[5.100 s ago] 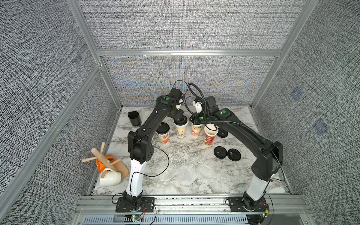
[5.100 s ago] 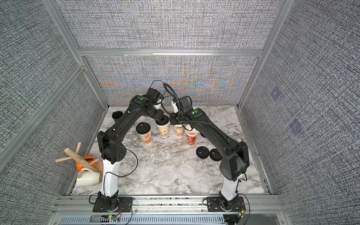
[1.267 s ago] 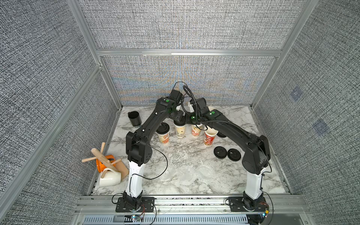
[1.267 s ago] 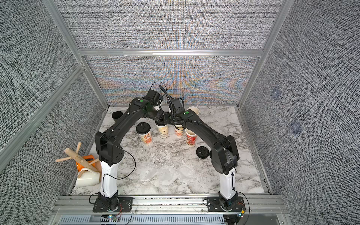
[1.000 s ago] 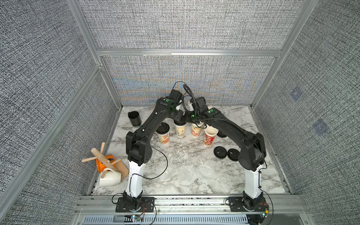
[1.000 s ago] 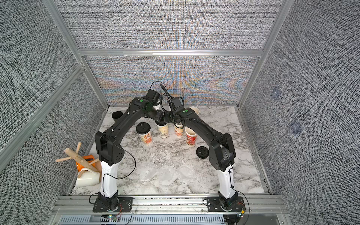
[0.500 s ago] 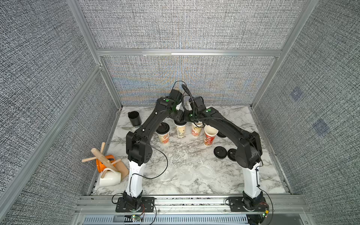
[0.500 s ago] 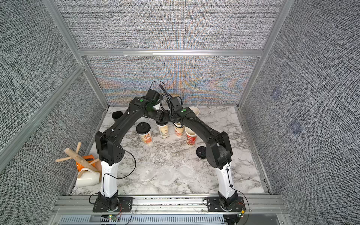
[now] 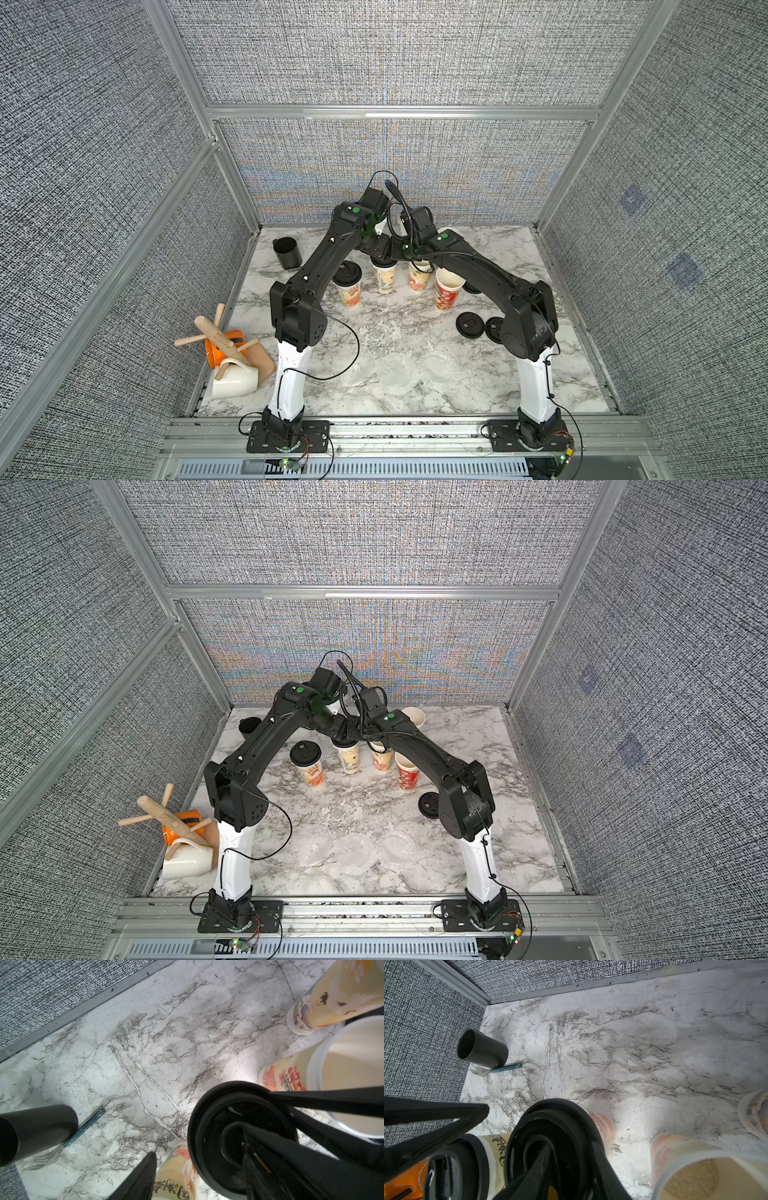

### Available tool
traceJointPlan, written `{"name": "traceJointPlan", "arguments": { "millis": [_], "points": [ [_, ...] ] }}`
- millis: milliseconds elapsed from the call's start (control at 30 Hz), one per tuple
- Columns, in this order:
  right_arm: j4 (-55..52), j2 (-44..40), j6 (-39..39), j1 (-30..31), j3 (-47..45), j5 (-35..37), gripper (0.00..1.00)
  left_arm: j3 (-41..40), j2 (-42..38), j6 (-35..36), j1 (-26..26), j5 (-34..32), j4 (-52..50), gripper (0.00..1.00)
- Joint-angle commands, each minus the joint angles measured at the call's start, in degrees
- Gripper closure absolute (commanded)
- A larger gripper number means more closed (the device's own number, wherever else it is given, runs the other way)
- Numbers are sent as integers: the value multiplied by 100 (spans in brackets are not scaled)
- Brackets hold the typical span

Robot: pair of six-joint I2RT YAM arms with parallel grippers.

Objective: Put the leak-proof paper on the milk tea cups
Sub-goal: Secure the cup lid on the cup.

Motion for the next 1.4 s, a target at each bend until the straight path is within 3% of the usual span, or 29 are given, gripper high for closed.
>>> {"name": "traceJointPlan", "arguments": {
  "millis": [0, 133, 333, 533, 700, 1367],
  "points": [
    [-520, 105, 20, 33, -59, -14, 65, 18, -117, -228, -5, -431, -603, 33],
    [-538, 106, 0, 33, -54, -3, 65, -66, -236, -554, 67, -512, -707, 38],
    [-538, 107, -9, 33, -77, -19, 66, -333, -329, -793, 268, 8, -458, 51],
    [-531, 105, -12, 29, -98, -29, 69, -248, -307, -774, 380, 481, -204, 56],
    [-520, 91, -19, 33, -126, -47, 70, -234, -246, -770, 453, 857, -117, 59],
    [-434, -58, -29, 103, -404, -117, 72, -258, -5, -691, 502, 774, -127, 61]
  ]
}}
